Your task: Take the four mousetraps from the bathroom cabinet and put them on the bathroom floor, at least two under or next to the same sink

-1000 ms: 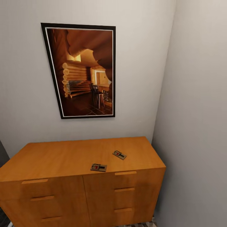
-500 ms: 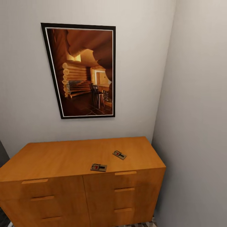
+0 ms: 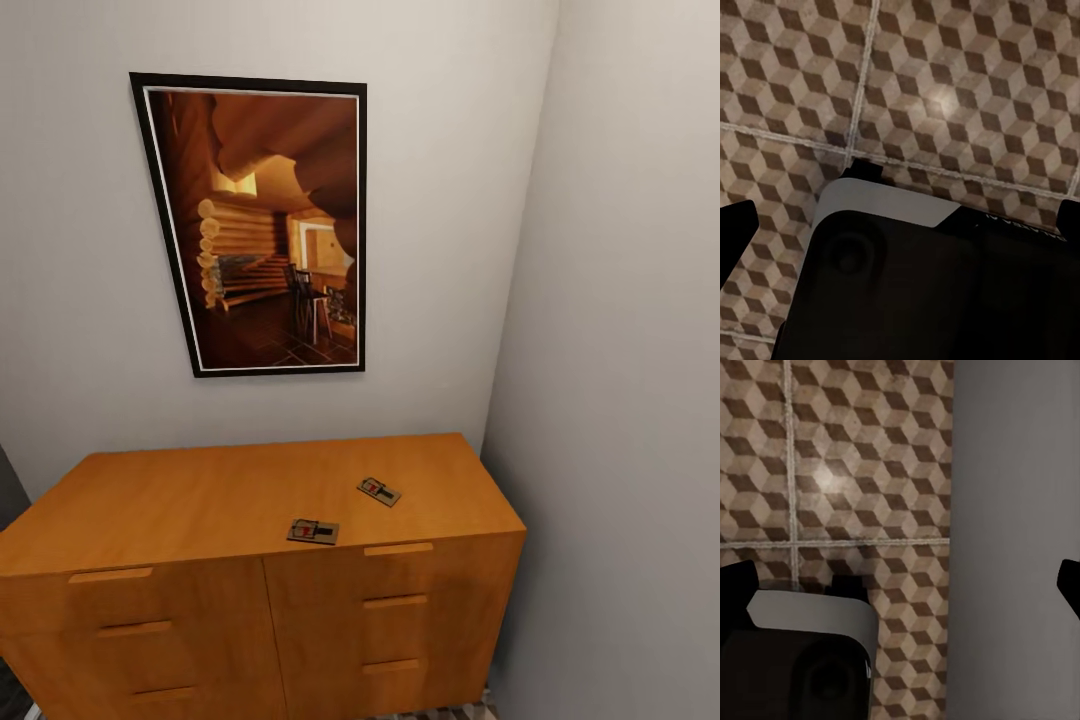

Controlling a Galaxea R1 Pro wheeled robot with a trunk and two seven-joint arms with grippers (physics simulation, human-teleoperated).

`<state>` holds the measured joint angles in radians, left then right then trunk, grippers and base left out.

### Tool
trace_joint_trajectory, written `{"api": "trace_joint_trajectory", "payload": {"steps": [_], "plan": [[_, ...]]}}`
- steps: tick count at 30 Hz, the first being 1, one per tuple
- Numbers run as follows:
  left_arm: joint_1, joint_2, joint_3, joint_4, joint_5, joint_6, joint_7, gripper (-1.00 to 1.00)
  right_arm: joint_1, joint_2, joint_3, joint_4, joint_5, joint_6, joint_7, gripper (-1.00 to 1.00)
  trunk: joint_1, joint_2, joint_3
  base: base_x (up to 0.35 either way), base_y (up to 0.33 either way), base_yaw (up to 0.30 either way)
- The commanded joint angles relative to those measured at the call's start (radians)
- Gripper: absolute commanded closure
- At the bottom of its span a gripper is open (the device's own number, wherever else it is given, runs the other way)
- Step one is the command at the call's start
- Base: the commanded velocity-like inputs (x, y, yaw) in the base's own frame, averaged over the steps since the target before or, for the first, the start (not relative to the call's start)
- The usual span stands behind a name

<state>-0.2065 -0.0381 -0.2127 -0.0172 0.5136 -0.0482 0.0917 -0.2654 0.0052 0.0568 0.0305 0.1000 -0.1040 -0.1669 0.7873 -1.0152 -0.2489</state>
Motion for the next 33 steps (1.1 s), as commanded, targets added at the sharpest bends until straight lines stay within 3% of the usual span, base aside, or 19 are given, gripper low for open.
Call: {"api": "trace_joint_trajectory", "payload": {"steps": [1,25,33], "plan": [[-0.001,0.000,-0.009,0.000,0.008,-0.003,0.003,-1.00,-0.001,0.000,0.005,0.003,0.009,-0.003,-0.006,-1.00,0.000,-0.001,-0.001,0.000,0.000,0.000],[-0.001,-0.003,-0.010,0.000,0.006,-0.005,0.002,-1.00,-0.001,-0.002,0.006,0.002,0.013,-0.004,-0.005,-1.00,0.000,-0.001,-0.001,0.000,0.000,0.000],[0.045,0.042,-0.023,0.010,-0.024,-0.049,0.047,-1.00,0.044,-0.047,-0.033,-0.001,0.017,0.041,-0.036,-1.00,0.000,-0.001,-0.001,0.000,0.000,0.000]]}}
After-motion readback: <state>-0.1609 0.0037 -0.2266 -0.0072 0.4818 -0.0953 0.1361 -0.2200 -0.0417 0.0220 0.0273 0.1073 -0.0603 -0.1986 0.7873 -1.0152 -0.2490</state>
